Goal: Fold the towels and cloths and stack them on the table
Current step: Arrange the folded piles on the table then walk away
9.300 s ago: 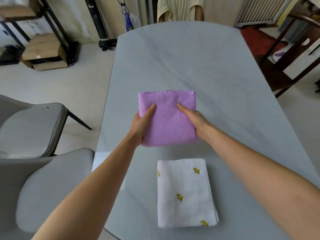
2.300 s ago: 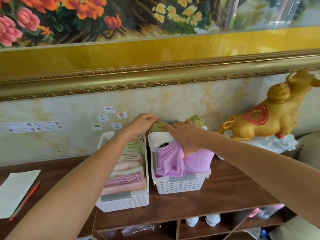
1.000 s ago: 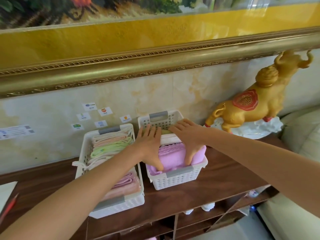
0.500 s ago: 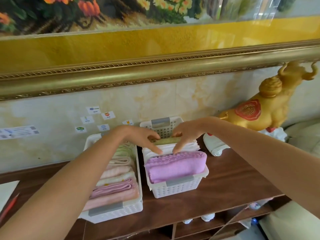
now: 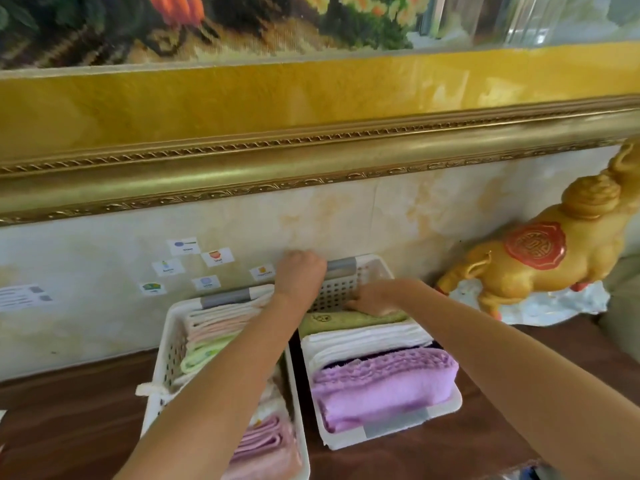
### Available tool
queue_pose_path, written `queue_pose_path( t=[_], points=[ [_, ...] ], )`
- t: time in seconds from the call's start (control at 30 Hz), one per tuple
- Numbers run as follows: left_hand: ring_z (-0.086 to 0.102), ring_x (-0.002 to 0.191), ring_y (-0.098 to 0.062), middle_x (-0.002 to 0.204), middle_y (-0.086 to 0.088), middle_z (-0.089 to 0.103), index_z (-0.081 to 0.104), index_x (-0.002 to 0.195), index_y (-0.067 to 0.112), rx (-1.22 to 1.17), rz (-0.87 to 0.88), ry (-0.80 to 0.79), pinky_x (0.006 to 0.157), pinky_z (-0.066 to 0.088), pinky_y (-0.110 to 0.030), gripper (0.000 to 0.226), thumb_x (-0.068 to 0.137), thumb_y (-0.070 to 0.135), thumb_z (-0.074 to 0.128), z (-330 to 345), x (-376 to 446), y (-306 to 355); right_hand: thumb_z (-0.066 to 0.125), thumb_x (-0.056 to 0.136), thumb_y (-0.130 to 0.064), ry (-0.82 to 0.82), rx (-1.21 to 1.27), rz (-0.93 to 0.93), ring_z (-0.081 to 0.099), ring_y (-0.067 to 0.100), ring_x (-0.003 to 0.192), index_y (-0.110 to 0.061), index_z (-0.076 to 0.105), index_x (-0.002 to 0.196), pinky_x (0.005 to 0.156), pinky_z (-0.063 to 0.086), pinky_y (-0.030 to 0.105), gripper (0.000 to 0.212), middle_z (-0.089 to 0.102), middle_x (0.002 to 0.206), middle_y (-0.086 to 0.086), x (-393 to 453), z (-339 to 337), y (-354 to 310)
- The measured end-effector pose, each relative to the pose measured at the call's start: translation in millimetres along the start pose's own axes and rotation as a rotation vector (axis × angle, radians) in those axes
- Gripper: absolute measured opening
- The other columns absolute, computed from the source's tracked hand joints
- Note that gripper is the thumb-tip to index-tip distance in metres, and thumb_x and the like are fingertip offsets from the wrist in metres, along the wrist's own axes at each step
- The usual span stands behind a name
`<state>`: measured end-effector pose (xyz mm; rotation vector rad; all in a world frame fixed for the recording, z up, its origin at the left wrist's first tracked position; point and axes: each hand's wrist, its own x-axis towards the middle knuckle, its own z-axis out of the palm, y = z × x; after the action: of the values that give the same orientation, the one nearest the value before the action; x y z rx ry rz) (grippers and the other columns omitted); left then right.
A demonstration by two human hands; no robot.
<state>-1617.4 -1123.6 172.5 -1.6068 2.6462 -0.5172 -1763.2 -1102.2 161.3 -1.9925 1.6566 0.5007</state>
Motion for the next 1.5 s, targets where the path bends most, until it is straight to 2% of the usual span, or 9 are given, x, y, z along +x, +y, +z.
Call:
queue_pose_path(
  t=[0.23, 0.37, 0.43, 0.6, 0.7, 0.83, 1.1, 1.27, 1.5],
  points=[
    [0.062, 0.095, -0.026, 0.099, -0.007, 0.064, 0.062, 0.101, 0.009, -0.02, 0.062, -0.014, 0.076, 0.046, -0.034, 0.022, 0.09, -0.002, 0.046, 16.5, 3.4, -7.0, 0.022, 0.102, -0.047, -0.122, 0.164, -0.036, 0.027, 0.023, 0.142, -0.026, 0.019, 0.152, 0.116, 0.022, 0.044, 0.054, 0.028, 0.155, 0.002, 7.6, 19.6, -1.0],
    [0.058, 0.073, -0.023, 0.073, -0.007, 0.059, 0.059, 0.072, 0.009, -0.173, -0.03, -0.048, 0.063, 0.04, -0.031, 0.024, 0.087, -0.006, 0.05, 20.7, 1.6, -18.8, 0.021, 0.1, -0.055, -0.175, 0.205, 0.046, 0.018, 0.023, 0.146, -0.025, 0.009, 0.154, 0.118, 0.015, 0.043, 0.063, 0.02, 0.158, 0.002, 7.0, 16.1, -2.1],
    [0.057, 0.07, -0.023, 0.078, -0.01, 0.063, 0.062, 0.074, 0.008, -0.207, -0.027, -0.021, 0.061, 0.04, -0.03, 0.022, 0.085, -0.008, 0.05, 24.5, -1.0, -23.3, 0.023, 0.098, -0.06, -0.172, 0.251, 0.084, 0.019, 0.023, 0.145, -0.022, 0.009, 0.153, 0.117, 0.015, 0.042, 0.069, 0.017, 0.159, 0.003, 7.2, 13.2, -6.3],
    [0.062, 0.088, -0.025, 0.095, -0.011, 0.063, 0.064, 0.094, 0.004, -0.258, 0.012, 0.05, 0.068, 0.043, -0.03, 0.02, 0.086, -0.008, 0.05, 33.4, 1.7, -25.4, 0.024, 0.1, -0.055, -0.18, 0.266, 0.101, 0.02, 0.022, 0.144, -0.024, 0.011, 0.153, 0.115, 0.017, 0.039, 0.063, 0.019, 0.158, 0.001, 8.4, 9.9, -14.8],
    [0.061, 0.084, -0.024, 0.09, -0.011, 0.061, 0.064, 0.09, 0.004, -0.303, 0.027, 0.043, 0.064, 0.039, -0.027, 0.02, 0.084, -0.01, 0.051, 38.6, 1.3, -31.5, 0.033, 0.095, -0.061, -0.113, 0.265, 0.139, 0.041, 0.025, 0.134, -0.027, 0.03, 0.147, 0.11, 0.035, 0.038, 0.063, 0.04, 0.148, 0.0, 20.2, 4.4, -18.2],
    [0.055, 0.078, -0.021, 0.092, -0.011, 0.059, 0.062, 0.091, 0.006, -0.315, 0.042, 0.013, 0.063, 0.035, -0.026, 0.024, 0.08, -0.013, 0.052, 48.1, -0.4, -43.3, 0.031, 0.098, -0.043, -0.077, 0.304, 0.055, 0.058, 0.033, 0.109, -0.006, 0.053, 0.12, 0.098, 0.046, 0.038, 0.048, 0.06, 0.125, 0.014, 34.9, 8.2, -48.6],
    [0.053, 0.098, -0.023, 0.103, -0.01, 0.056, 0.065, 0.101, 0.006, -0.293, 0.095, 0.048, 0.071, 0.031, -0.024, 0.031, 0.08, -0.014, 0.052, 44.5, -6.7, -45.7, 0.025, 0.102, -0.042, -0.113, 0.19, 0.035, 0.05, 0.031, 0.124, -0.008, 0.05, 0.133, 0.108, 0.037, 0.043, 0.052, 0.053, 0.136, 0.009, 18.3, 14.2, -64.9],
    [0.054, 0.099, -0.024, 0.102, -0.009, 0.055, 0.063, 0.096, 0.006, -0.303, 0.05, 0.042, 0.07, 0.031, -0.025, 0.013, 0.093, 0.005, 0.051, 37.3, -11.0, -48.6, 0.021, 0.1, -0.053, 0.056, 0.174, 0.067, 0.048, 0.029, 0.125, -0.011, 0.04, 0.144, 0.107, 0.037, 0.039, 0.063, 0.048, 0.141, 0.013, -8.9, -5.2, -45.4],
    [0.047, 0.111, -0.03, 0.12, -0.015, 0.048, 0.056, 0.118, -0.002, -0.349, -0.012, -0.168, 0.093, 0.04, -0.04, 0.054, 0.103, 0.041, 0.027, 27.4, -7.9, -30.6, 0.008, 0.1, -0.052, 0.053, 0.052, 0.202, 0.044, 0.031, 0.128, -0.021, 0.019, 0.153, 0.1, 0.031, 0.033, 0.062, 0.043, 0.143, 0.017, -45.3, 20.6, -38.4]
  ],
)
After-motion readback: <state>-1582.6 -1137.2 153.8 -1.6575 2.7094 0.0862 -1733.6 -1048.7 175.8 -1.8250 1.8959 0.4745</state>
